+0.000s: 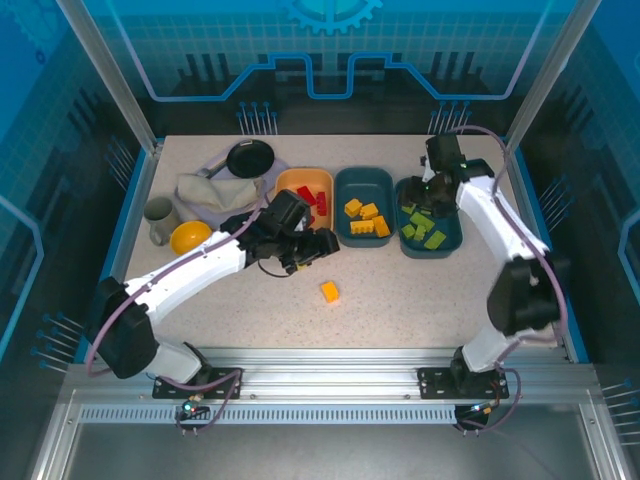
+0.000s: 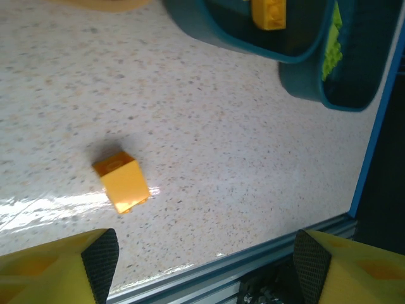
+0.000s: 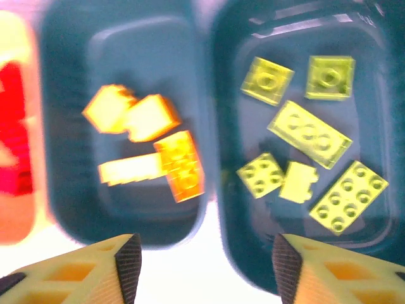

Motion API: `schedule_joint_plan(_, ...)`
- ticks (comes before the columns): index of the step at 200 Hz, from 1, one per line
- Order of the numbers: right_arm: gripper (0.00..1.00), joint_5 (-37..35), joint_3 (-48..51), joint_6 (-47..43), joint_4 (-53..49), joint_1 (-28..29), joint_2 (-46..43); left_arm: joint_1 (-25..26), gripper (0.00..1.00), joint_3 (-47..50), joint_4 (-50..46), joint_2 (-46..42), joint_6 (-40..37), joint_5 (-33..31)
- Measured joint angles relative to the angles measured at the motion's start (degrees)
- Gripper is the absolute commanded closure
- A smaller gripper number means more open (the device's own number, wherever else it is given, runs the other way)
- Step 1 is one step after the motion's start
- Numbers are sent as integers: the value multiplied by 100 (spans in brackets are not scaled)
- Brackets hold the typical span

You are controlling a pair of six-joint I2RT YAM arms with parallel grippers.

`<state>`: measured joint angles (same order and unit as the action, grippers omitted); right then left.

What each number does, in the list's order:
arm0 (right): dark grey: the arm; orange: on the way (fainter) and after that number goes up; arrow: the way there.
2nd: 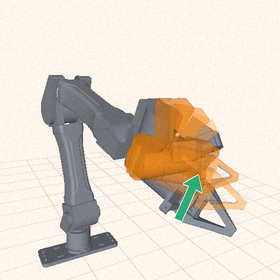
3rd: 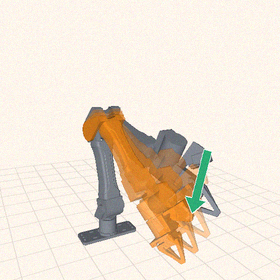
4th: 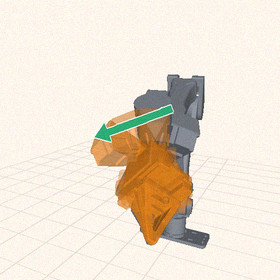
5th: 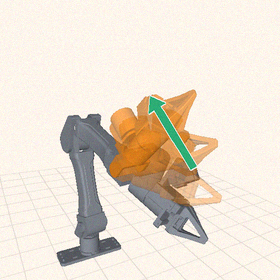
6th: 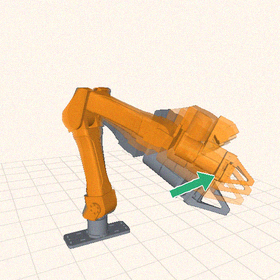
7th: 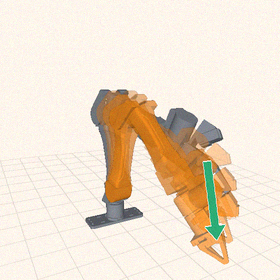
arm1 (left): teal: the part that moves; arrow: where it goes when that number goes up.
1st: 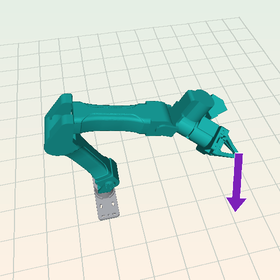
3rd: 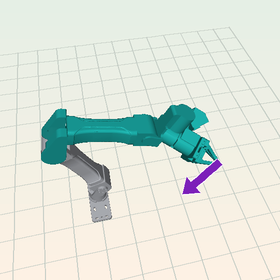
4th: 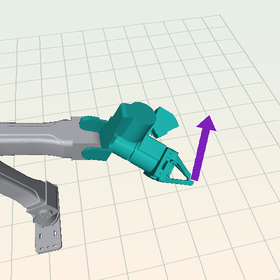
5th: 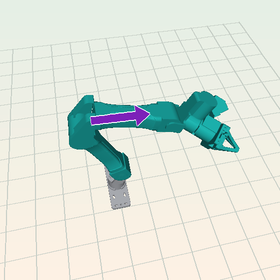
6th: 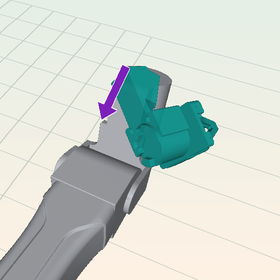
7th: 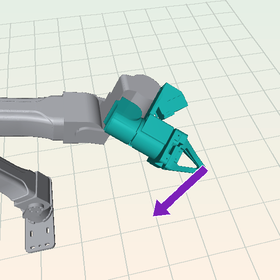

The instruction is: Sort the legos into containers by color

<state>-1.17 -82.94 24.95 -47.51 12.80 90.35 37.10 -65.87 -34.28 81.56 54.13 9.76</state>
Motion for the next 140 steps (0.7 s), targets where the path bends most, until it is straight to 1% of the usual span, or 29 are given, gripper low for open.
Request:
schedule_joint_plan(4,35,-20,79,-44,28,144,-188,-37,23,61,-24,-85,24,-13)
schedule_joint_plan(16,31,-168,358,-116,168,833,-691,-186,23,358,-42,-442,109,-52)
schedule_joint_plan(30,26,-293,739,-120,319,1714,-957,-391,22,776,-87,-986,188,-52)
schedule_joint_plan(48,22,-437,1189,-44,361,2761,-820,-654,22,1307,-155,-1766,295,-46)
schedule_joint_plan(59,18,-525,1316,35,337,3213,-570,-798,22,1628,-184,-2282,348,-46)
schedule_joint_plan(69,17,-612,1349,81,330,3593,-280,-920,22,1891,-236,-2708,413,-26)
schedule_joint_plan(86,16,-688,1303,175,299,3987,216,-1176,22,2337,-356,-3484,549,17)
schedule_joint_plan(107,17,-748,1126,273,256,4159,887,-1366,22,2730,-535,-4199,758,39)
schedule_joint_plan(124,22,-787,1005,341,219,4157,1311,-1375,22,2883,-645,-4461,901,61)
schedule_joint_plan(140,31,-813,833,332,168,4157,1672,-1375,22,2905,-741,-4544,938,61)
